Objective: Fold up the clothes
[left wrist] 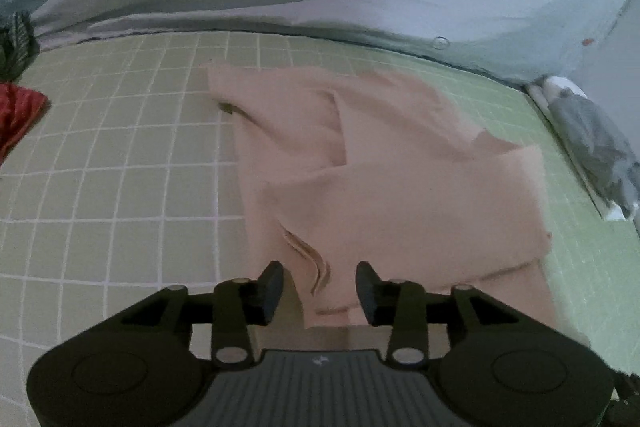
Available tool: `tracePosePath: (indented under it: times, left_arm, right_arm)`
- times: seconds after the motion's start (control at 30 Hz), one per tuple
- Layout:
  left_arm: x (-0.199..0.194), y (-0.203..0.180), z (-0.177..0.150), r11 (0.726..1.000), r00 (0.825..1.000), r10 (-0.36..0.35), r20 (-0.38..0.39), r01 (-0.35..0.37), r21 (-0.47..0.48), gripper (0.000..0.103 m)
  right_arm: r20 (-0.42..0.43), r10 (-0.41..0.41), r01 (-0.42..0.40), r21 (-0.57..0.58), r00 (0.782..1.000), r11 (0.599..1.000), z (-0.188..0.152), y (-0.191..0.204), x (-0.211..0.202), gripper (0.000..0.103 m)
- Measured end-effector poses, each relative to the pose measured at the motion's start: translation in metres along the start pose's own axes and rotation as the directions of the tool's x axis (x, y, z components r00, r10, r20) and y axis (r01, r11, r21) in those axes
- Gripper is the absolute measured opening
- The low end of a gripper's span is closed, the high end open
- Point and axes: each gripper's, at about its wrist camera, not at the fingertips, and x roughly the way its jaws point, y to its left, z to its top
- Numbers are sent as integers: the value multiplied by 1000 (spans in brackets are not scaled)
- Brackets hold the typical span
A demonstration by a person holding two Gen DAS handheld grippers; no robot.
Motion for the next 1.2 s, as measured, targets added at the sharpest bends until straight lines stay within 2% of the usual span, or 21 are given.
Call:
tracePosePath:
  times: [0.1, 0.17, 0.23, 0.3, 0.33, 0.37, 0.4, 0.43, 0.5, 0.57, 0.6, 0.67, 0.77, 0.87, 0.97, 1.1, 1.2]
  left_arm:
    - [8, 0, 3, 999, 999, -36, -1, 36, -24, 39]
    - [10, -6, 3, 999, 999, -44, 13, 44, -14, 5]
    - [12, -13, 4, 1000, 1000, -14, 18, 14, 4, 4]
    - [11, -14, 5, 1000, 1000, -6, 29, 6, -9, 1]
    - [10, -15, 5, 1000, 999, -1, 35, 2, -16, 1]
    - [7, -14, 7, 1000, 999, -2, 42, 3, -22, 1]
    - [5, -14, 8, 1000, 999, -2, 50, 4, -29, 1]
    - [1, -14, 10, 999, 998, 5, 59, -3, -35, 1]
    - [-10, -13, 15, 999, 996, -1, 93, 4, -33, 1]
    - [-22, -12, 20, 999, 992, -7, 127, 11, -32, 1]
    - [-29, -10, 24, 999, 988, -6, 152, 12, -35, 1]
    - [-43, -7, 32, 999, 980, -5, 201, 13, -41, 0]
    - [-66, -3, 44, 999, 961, 4, 277, 7, -38, 0]
    - [-96, 4, 57, 1000, 931, 24, 365, -16, -26, 0]
    - [-127, 23, 65, 998, 896, 52, 441, -31, -55, 0]
    - [-167, 62, 66, 986, 843, 155, 515, -105, -126, 0]
    - [-188, 95, 60, 958, 810, 274, 518, -187, -216, 1]
  right_arm:
    - [-1, 12, -12, -17, 1000, 1000, 3, 0, 2, 103]
    - [-2, 22, -22, -32, 1000, 999, 4, 0, 4, 103]
    - [-2, 47, -47, -55, 999, 997, 7, -1, 5, 103]
    - [2, 77, -77, -83, 997, 994, 9, -2, 5, 97]
    - [11, 98, -96, -104, 995, 990, 10, -2, 3, 86]
    - [20, 121, -117, -128, 993, 985, 11, -1, 1, 71]
    - [25, 138, -133, -143, 990, 981, 12, 0, 0, 62]
    - [25, 155, -149, -150, 988, 977, 13, 1, -1, 49]
    - [22, 177, -171, -157, 984, 973, 15, 4, -1, 37]
    - [15, 201, -196, -153, 979, 969, 17, 6, -2, 14]
    - [10, 213, -209, -139, 977, 968, 17, 6, -2, 5]
    - [4, 224, -222, -112, 975, 969, 17, 6, -3, 5]
    - [17, 189, -184, -140, 982, 973, 16, 14, -10, 4]
    - [45, 140, -127, -219, 989, 967, 15, 31, -22, 4]
    - [83, 116, -92, -254, 990, 963, 12, 46, -36, 4]
    - [117, 131, -102, -223, 984, 969, 7, 56, -52, 4]
    - [127, 142, -118, -179, 982, 977, 1, 61, -59, 5]
